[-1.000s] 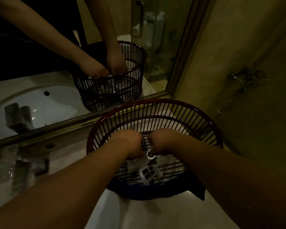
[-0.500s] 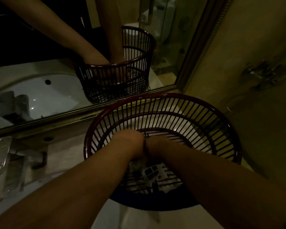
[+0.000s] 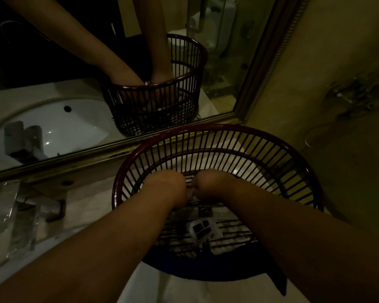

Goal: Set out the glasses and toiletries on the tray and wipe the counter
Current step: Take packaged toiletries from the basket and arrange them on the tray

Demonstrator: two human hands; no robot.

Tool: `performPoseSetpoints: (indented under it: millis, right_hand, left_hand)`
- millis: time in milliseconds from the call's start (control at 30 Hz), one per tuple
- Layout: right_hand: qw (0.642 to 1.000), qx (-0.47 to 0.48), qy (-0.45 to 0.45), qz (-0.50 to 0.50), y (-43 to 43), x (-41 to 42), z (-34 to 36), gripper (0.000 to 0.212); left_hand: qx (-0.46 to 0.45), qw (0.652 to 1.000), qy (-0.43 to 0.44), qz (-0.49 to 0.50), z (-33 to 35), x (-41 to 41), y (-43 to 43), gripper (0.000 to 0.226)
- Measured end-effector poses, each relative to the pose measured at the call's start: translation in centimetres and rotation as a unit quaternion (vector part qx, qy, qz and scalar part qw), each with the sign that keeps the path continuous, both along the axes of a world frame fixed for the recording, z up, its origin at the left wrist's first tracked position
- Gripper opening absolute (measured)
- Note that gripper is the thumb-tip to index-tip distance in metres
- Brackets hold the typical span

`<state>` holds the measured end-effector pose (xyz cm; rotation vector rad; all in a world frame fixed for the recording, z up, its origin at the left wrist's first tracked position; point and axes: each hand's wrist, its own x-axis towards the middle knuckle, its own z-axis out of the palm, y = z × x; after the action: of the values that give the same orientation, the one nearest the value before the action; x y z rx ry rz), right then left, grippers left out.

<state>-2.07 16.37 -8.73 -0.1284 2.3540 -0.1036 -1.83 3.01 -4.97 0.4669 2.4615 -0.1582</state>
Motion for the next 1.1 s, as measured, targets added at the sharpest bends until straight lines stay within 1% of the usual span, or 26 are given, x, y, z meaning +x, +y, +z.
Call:
performPoseSetpoints:
  millis: [67, 167, 200, 300, 433, 500, 533, 600, 633, 667, 733, 767, 833, 900, 933, 967, 1033, 1067, 1100]
  right_hand:
    - [0.998, -0.028, 0.028, -0.042, 0.4, 0.2, 1.0, 0.023]
    - [0.995, -0.046, 0.052, -0.069, 1.2, 0.3, 2.6, 0.025]
    - [0.992, -0.061, 0.072, -0.081, 1.4, 0.3, 3.2, 0.028]
    - [0.973, -0.134, 0.138, -0.129, 2.0, 0.8, 4.7, 0.048]
    - [0.947, -0.195, 0.172, -0.186, 2.2, 1.0, 5.8, 0.038]
    - [0.924, -0.249, 0.163, -0.242, 2.0, 1.0, 6.1, 0.034]
    - [0.9, -0.293, 0.145, -0.287, 1.9, 1.0, 6.2, 0.031]
    - [0.85, -0.371, 0.102, -0.359, 1.6, 1.3, 6.4, 0.026]
    - [0.837, -0.391, 0.09, -0.372, 1.5, 1.3, 6.3, 0.023]
    - [0.831, -0.4, 0.085, -0.376, 1.5, 1.3, 6.2, 0.019]
    - [0.83, -0.406, 0.083, -0.373, 1.5, 1.4, 5.8, 0.011]
    - [0.83, -0.406, 0.08, -0.373, 1.6, 1.4, 5.6, 0.009]
    - [0.835, -0.399, 0.075, -0.371, 1.7, 1.5, 5.2, 0.01]
    - [0.847, -0.383, 0.071, -0.361, 1.8, 1.6, 5.0, 0.011]
    - [0.858, -0.369, 0.057, -0.353, 1.9, 1.6, 5.0, 0.007]
    - [0.869, -0.352, 0.031, -0.345, 2.0, 1.5, 5.0, 0.009]
    - [0.897, -0.303, -0.03, -0.321, 2.2, 1.4, 4.7, 0.022]
    - [0.918, -0.265, -0.049, -0.29, 2.1, 1.3, 4.4, 0.024]
    - [0.946, -0.215, -0.058, -0.235, 1.9, 1.3, 3.9, 0.026]
  left_hand:
    - [-0.009, 1.0, -0.008, 0.001, 0.3, 0.0, 0.0, 0.034]
    - [-0.003, 0.999, -0.05, 0.014, 0.6, -0.1, 0.3, 0.048]
    - [0.008, 0.998, -0.053, 0.018, 0.6, -0.1, 0.3, 0.051]
    - [0.051, 0.998, -0.016, 0.022, 0.7, 0.4, 0.1, 0.055]
    - [0.118, 0.992, 0.009, 0.04, 1.3, 0.6, -0.2, 0.064]
    - [0.184, 0.981, 0.008, 0.055, 2.1, 0.6, -0.2, 0.063]
    - [0.215, 0.975, 0.005, 0.058, 2.3, 0.6, -0.2, 0.062]
    - [0.248, 0.967, -0.007, 0.06, 2.7, 0.6, -0.3, 0.059]
    - [0.257, 0.964, -0.013, 0.063, 2.8, 0.5, -0.3, 0.055]
    - [0.271, 0.96, -0.017, 0.072, 2.8, 0.6, -0.3, 0.047]
    - [0.302, 0.947, -0.024, 0.105, 2.5, 0.8, -0.4, 0.029]
    - [0.306, 0.944, -0.027, 0.12, 2.4, 0.7, -0.4, 0.026]
    - [0.289, 0.947, -0.03, 0.138, 2.0, 0.6, -0.5, 0.028]
    - [0.259, 0.955, -0.034, 0.141, 1.8, 0.4, -0.6, 0.03]
    - [0.241, 0.96, -0.036, 0.139, 1.6, 0.2, -0.7, 0.03]
    - [0.22, 0.965, -0.038, 0.137, 1.4, 0.1, -0.7, 0.032]
    - [0.184, 0.972, -0.041, 0.138, 1.1, 0.0, -0.9, 0.037]
    - [0.174, 0.974, -0.042, 0.139, 0.9, 0.0, -1.0, 0.038]
    - [0.169, 0.974, -0.043, 0.142, 0.7, -0.1, -1.0, 0.038]
